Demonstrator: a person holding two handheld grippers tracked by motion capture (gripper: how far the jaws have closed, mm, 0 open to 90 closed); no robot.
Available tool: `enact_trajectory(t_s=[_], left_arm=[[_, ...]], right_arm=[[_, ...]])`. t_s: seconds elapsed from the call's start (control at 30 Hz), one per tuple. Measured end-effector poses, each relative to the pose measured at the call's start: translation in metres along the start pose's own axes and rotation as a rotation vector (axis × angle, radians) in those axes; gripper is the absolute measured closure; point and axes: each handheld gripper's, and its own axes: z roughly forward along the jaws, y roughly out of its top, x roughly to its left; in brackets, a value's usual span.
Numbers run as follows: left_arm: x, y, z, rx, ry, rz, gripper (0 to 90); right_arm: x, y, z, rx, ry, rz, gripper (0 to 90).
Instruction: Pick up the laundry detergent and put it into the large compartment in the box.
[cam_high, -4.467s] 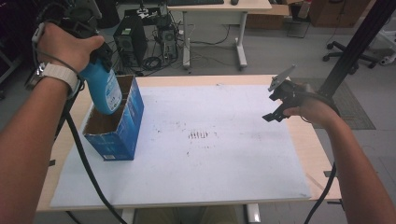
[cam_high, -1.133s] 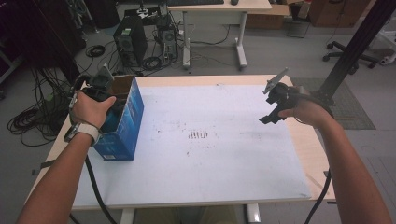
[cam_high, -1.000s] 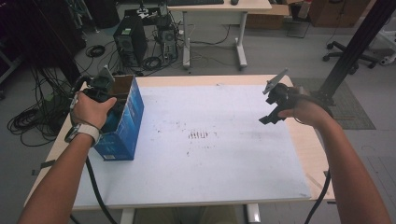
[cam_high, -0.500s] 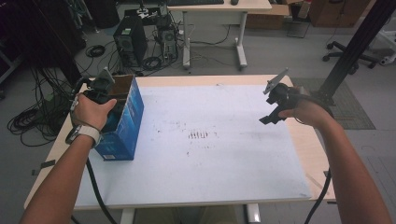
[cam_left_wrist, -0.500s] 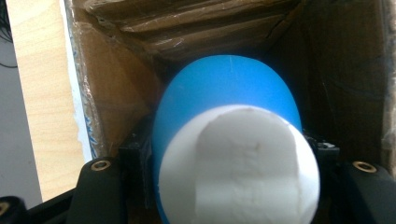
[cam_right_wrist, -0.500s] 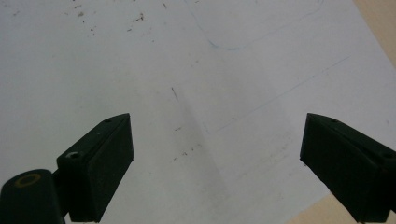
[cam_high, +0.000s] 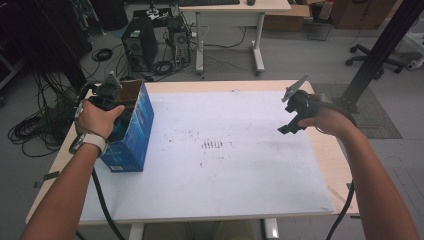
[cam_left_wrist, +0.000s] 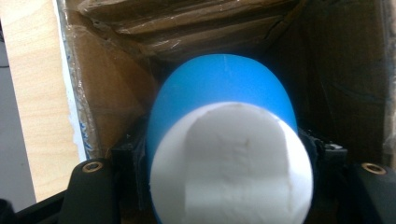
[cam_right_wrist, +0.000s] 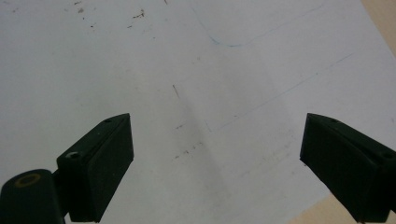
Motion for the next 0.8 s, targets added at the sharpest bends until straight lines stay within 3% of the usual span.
enact_trajectory(t_s=[0.37, 0.8], left_arm=[[0.0000, 0.0001, 0.0002, 0.005, -0.016, 0.016, 28.3], [-0.0035, -0.0008, -0.0009, -0.001, -0.001, 0.043, 23.7]], right_arm=[[0.0006, 0.0000, 0.0003, 0.001, 0.001, 0.000, 9.7], [0.0012, -0.0003, -0.0002, -0.004, 0.004, -0.003, 9.6]])
